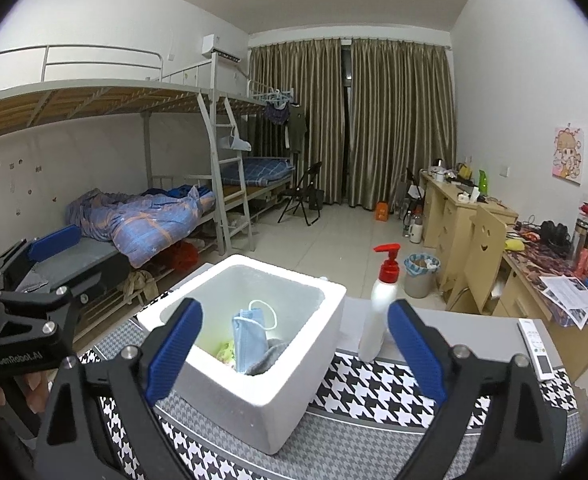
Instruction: Organize soft objects
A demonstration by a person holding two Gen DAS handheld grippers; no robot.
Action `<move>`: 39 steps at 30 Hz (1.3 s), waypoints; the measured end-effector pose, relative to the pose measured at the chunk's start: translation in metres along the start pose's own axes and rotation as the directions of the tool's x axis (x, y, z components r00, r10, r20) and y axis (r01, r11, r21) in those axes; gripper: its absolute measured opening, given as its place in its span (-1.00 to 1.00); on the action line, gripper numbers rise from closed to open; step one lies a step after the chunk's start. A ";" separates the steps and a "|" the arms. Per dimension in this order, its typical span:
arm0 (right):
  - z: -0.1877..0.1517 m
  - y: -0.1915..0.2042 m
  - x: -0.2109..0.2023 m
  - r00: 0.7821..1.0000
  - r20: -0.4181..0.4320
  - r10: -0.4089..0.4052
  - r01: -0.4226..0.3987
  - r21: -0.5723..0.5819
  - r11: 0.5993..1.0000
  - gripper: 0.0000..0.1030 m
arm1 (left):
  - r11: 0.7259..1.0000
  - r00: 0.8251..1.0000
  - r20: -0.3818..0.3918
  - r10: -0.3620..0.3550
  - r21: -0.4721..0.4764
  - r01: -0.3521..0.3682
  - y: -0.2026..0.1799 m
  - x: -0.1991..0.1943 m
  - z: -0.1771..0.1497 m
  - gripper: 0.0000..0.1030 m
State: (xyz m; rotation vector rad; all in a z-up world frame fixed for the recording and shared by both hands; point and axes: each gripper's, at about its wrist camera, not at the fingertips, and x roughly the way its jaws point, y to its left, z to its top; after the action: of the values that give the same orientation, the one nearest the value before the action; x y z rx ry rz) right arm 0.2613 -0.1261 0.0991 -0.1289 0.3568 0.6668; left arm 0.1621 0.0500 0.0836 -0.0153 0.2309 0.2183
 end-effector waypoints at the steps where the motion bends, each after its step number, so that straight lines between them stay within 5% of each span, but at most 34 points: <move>1: -0.002 0.000 -0.003 1.000 0.005 -0.001 0.001 0.003 1.000 0.87 | 1.000 1.000 0.002 -0.001 0.003 0.001 -0.002 -0.002 -0.001 0.98; 39: -0.062 0.007 -0.102 0.989 0.128 -0.070 0.065 0.039 0.997 0.98 | 1.000 0.996 0.088 -0.017 0.007 0.016 -0.040 -0.091 -0.032 0.98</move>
State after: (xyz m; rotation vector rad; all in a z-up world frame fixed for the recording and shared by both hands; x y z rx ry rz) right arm 0.1651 -0.1948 0.0783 -0.0642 0.2379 0.5986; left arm 0.0770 -0.0094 0.0733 -0.0013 0.1436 0.2015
